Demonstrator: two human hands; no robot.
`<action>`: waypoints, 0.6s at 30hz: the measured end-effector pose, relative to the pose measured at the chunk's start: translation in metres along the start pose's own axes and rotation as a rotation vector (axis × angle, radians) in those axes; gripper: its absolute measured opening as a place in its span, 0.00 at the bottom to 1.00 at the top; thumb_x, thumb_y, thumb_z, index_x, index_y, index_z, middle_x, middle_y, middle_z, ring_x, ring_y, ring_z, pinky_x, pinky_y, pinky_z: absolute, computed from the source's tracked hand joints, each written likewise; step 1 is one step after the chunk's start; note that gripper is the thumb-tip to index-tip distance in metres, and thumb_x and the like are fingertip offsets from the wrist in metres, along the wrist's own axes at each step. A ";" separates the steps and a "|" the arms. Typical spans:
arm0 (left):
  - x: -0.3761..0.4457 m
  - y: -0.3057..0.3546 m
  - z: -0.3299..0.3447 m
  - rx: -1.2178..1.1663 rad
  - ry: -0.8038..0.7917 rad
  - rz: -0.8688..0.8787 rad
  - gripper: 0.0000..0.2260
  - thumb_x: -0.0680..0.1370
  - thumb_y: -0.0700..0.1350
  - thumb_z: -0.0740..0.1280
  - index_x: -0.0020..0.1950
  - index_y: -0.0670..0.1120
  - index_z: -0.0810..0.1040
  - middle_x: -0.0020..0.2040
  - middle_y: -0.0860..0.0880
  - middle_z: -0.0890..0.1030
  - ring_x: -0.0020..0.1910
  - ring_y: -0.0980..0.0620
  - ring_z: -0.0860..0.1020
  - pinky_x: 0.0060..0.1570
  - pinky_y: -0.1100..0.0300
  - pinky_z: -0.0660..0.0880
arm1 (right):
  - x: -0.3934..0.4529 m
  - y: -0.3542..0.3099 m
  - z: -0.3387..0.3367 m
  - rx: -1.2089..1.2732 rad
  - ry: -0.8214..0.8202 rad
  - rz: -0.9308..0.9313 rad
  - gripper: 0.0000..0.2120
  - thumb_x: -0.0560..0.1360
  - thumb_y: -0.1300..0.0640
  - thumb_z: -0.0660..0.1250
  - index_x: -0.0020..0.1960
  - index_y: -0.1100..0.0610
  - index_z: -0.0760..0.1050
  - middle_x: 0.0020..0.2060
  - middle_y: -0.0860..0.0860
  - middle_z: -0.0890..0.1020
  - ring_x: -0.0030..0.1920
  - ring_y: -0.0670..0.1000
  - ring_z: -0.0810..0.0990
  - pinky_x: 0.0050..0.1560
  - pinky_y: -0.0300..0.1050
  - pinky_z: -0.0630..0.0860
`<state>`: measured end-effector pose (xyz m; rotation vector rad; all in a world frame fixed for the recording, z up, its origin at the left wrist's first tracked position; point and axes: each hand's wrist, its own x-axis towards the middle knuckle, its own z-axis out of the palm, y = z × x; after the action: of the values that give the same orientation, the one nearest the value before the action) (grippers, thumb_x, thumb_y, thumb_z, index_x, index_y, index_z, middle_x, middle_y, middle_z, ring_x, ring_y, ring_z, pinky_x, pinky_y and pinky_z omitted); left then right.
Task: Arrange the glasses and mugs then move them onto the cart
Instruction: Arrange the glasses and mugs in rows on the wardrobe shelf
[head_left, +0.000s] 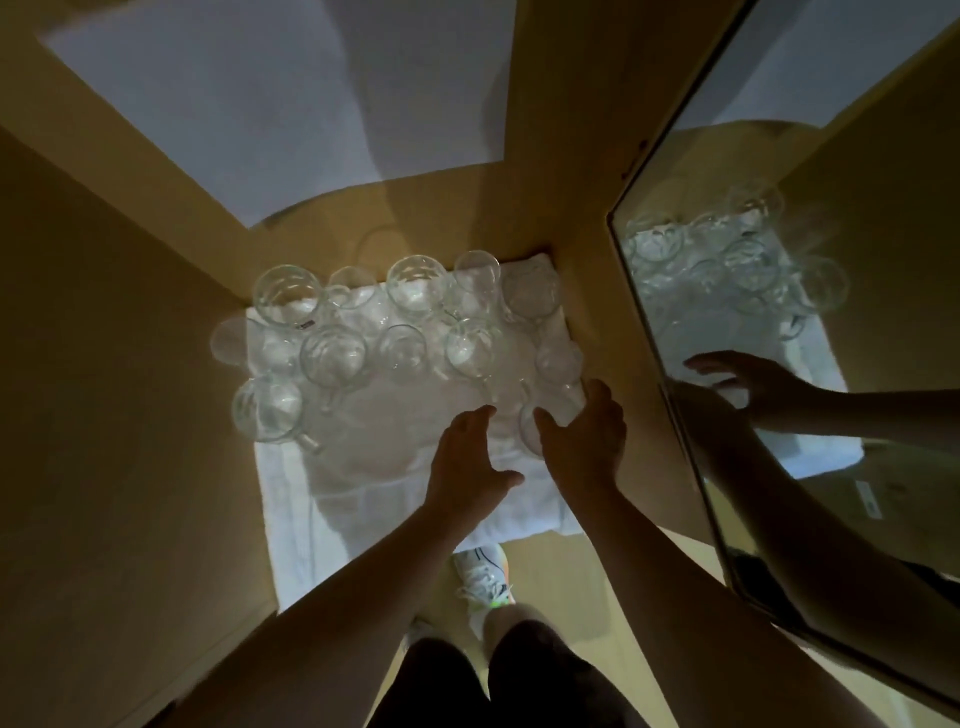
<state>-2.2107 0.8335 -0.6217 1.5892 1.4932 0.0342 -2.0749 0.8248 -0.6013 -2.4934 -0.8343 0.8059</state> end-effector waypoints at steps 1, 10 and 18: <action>0.006 -0.005 0.010 -0.007 -0.009 -0.001 0.43 0.70 0.52 0.79 0.80 0.51 0.61 0.76 0.50 0.66 0.75 0.49 0.65 0.70 0.57 0.64 | 0.007 0.001 0.007 0.011 0.010 0.022 0.40 0.72 0.49 0.77 0.76 0.60 0.63 0.70 0.61 0.72 0.68 0.63 0.72 0.66 0.56 0.72; 0.046 -0.017 0.067 -0.125 0.041 0.080 0.57 0.62 0.56 0.84 0.82 0.52 0.54 0.80 0.51 0.62 0.78 0.51 0.61 0.73 0.54 0.65 | 0.066 0.008 0.047 0.027 0.076 0.078 0.53 0.64 0.47 0.83 0.80 0.56 0.57 0.76 0.57 0.66 0.74 0.60 0.67 0.70 0.54 0.69; 0.064 -0.015 0.078 -0.201 0.076 0.108 0.55 0.59 0.58 0.83 0.80 0.54 0.59 0.76 0.54 0.69 0.74 0.52 0.68 0.68 0.49 0.72 | 0.077 0.010 0.057 0.145 0.121 0.011 0.45 0.63 0.52 0.84 0.75 0.55 0.67 0.69 0.53 0.76 0.68 0.56 0.74 0.66 0.48 0.70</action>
<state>-2.1604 0.8370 -0.7103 1.5171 1.4128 0.3000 -2.0558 0.8768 -0.6807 -2.3936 -0.6961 0.6863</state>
